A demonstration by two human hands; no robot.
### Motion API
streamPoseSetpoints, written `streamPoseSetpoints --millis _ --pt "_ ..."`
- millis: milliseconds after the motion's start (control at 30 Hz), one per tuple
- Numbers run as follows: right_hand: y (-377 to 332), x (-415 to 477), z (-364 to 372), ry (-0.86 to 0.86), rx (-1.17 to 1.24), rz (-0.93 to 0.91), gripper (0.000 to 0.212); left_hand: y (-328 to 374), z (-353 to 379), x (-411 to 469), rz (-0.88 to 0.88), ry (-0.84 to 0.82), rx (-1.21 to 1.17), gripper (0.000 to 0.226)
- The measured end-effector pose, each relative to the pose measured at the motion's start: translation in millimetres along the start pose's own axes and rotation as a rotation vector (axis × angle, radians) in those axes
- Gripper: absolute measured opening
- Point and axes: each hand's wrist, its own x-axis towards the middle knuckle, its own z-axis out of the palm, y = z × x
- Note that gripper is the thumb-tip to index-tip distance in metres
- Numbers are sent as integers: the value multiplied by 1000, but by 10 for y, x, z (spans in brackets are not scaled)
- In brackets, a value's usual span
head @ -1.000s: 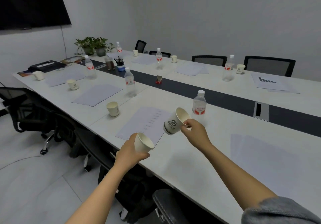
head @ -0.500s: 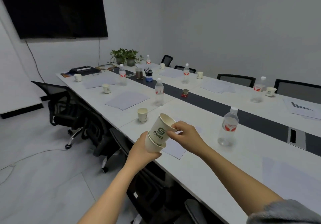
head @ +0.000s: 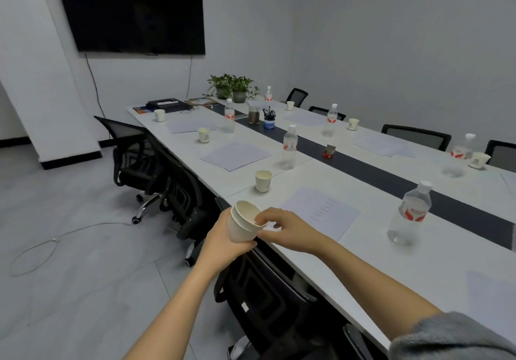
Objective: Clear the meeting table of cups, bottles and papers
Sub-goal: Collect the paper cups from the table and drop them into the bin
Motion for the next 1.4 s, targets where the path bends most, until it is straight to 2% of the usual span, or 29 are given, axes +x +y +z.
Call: streamPoseSetpoints --millis 100,233,433,533,867,1033,1200,1400 --pt "-12 43 123 -2 31 6 26 -161 -61 38 -18 18 -43 49" --pt "30 134 171 -17 35 33 38 -315 -127 117 -39 53 -68 65" --pt "383 479 196 -32 35 177 40 -488 -190 435 -74 118 -78 72" --pt "622 756 197 -27 53 245 39 -587 -264 683 -91 131 -84 68" --pt "1400 2155 162 40 94 375 36 -914 -606 2060 -101 240 -29 69" --pt "1748 2769 131 80 26 444 39 -1020 -712 2653 -148 301 18 73" --pt "1944 3090 164 96 -84 499 43 -1165 -780 2883 -224 318 37 74" --pt "2036 3342 184 90 -106 557 47 -1215 -903 3179 -264 288 64 71"
